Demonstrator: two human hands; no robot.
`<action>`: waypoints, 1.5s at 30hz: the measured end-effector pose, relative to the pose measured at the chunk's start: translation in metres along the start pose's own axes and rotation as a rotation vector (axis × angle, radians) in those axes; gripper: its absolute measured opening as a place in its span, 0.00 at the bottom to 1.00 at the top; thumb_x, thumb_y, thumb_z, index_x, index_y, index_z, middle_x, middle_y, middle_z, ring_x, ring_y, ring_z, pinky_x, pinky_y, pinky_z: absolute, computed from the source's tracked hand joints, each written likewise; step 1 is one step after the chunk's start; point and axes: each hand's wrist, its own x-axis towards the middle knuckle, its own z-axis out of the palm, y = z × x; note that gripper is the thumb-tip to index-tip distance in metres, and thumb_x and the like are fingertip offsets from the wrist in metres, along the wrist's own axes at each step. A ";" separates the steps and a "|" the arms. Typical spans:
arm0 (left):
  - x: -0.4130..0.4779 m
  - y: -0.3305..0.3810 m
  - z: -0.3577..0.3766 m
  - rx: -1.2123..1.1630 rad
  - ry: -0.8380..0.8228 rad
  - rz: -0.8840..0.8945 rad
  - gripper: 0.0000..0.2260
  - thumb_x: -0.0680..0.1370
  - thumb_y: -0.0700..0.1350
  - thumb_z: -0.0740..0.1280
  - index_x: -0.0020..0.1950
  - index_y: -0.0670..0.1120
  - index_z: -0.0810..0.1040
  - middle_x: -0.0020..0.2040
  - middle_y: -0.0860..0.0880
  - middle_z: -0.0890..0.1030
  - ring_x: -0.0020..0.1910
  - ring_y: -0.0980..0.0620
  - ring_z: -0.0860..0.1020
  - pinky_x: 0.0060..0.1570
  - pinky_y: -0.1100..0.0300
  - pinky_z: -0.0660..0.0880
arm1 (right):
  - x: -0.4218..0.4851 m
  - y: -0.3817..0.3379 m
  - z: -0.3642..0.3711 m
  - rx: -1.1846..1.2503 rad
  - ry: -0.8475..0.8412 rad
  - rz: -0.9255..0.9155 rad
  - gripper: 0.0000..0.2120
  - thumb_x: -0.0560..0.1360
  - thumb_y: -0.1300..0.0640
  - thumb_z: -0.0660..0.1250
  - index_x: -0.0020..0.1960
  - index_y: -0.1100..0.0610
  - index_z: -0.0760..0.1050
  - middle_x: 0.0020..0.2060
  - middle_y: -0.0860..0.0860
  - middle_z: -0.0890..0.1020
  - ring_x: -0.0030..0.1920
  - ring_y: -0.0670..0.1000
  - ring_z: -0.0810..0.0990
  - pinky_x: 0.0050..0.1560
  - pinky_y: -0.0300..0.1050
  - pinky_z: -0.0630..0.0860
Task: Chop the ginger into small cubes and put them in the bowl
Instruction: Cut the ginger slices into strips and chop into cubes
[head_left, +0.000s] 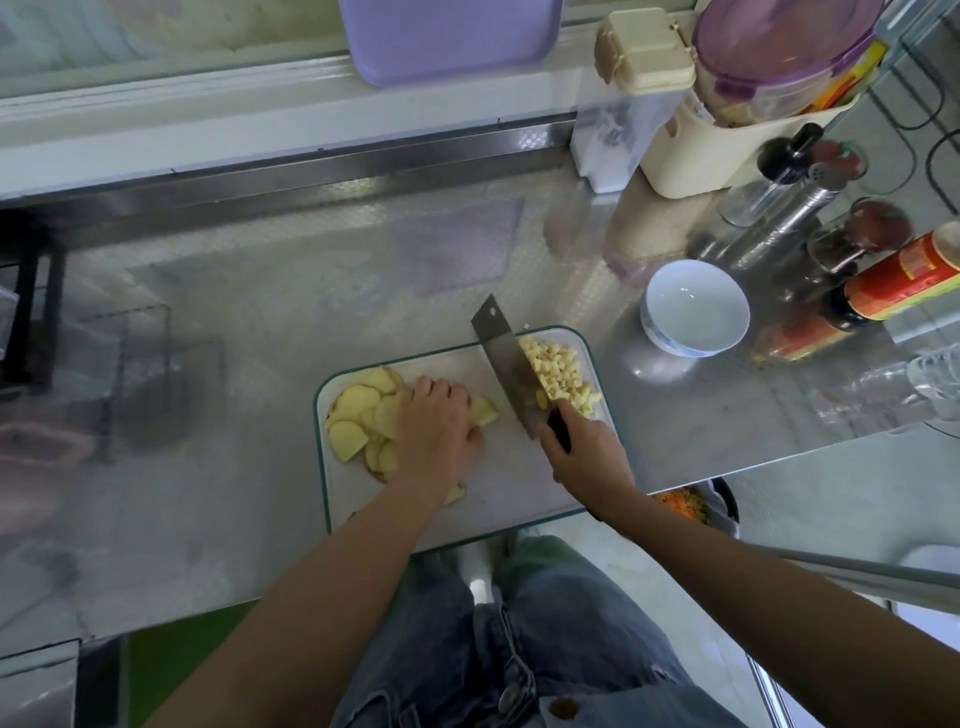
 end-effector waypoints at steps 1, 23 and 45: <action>0.000 0.003 0.001 -0.015 0.005 0.000 0.14 0.71 0.53 0.68 0.53 0.48 0.77 0.50 0.49 0.78 0.53 0.47 0.71 0.50 0.55 0.66 | 0.001 0.001 -0.004 0.005 0.003 0.011 0.10 0.79 0.50 0.60 0.51 0.56 0.71 0.35 0.57 0.80 0.34 0.58 0.80 0.39 0.55 0.79; -0.007 0.006 0.000 -0.096 0.016 -0.037 0.12 0.75 0.55 0.68 0.56 0.53 0.82 0.51 0.52 0.78 0.50 0.51 0.73 0.46 0.59 0.70 | 0.014 -0.016 -0.008 -0.255 -0.101 -0.139 0.10 0.81 0.52 0.56 0.47 0.56 0.71 0.37 0.55 0.78 0.35 0.54 0.76 0.36 0.46 0.73; -0.011 0.004 0.006 -0.126 0.018 -0.046 0.15 0.75 0.55 0.68 0.58 0.50 0.79 0.56 0.49 0.78 0.54 0.49 0.74 0.48 0.56 0.73 | 0.016 -0.019 -0.008 -0.205 -0.074 -0.151 0.09 0.81 0.52 0.57 0.47 0.56 0.70 0.34 0.53 0.75 0.35 0.55 0.75 0.34 0.44 0.68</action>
